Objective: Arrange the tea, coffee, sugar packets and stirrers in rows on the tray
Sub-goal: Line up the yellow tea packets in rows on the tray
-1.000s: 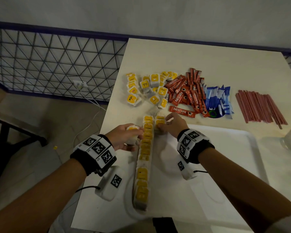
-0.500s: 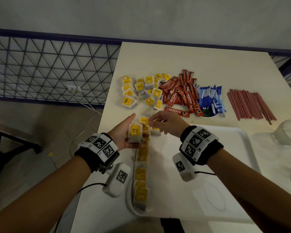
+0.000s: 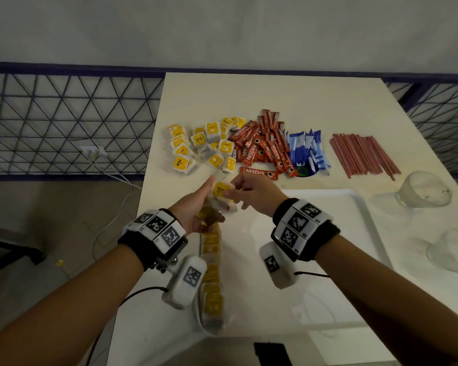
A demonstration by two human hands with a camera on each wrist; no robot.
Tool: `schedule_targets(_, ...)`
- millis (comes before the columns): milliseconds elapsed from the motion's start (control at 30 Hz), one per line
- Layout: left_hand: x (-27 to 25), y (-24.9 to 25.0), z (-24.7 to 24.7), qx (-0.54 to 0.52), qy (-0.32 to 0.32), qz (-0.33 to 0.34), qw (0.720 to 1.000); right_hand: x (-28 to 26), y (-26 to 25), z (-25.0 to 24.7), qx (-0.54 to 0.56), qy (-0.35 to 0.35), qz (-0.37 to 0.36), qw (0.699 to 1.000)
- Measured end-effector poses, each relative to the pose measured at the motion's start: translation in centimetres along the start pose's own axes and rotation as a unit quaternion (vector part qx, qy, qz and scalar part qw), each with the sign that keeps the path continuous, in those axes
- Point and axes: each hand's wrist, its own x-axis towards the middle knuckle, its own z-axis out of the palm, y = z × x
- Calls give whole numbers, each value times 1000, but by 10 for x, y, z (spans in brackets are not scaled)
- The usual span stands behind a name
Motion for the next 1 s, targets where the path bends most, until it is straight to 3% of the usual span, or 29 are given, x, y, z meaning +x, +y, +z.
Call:
schedule_targets(133,3,3,-4,56,54,14,997,-2,6,-15,10,75,-5,997)
schedule_targets(333,10,9,-22,107,94,33,989,-4,24,-23,-103,114,37,987)
schedule_targets(500,10,4,-24,127,102,32,986,-3,36,-15,-79,6,102,992)
schedule_targets(633,11,2,-19,156,98,39,982,7,39,-7,-141,-78,119,980)
schedule_targets(800,17,0,-17,238,97,51,965,20,39,-9,-197,-34,79,977)
schedule_targets(1000,21,2,-11,385,136,73,910,37,39,-12,-196,-49,100,974)
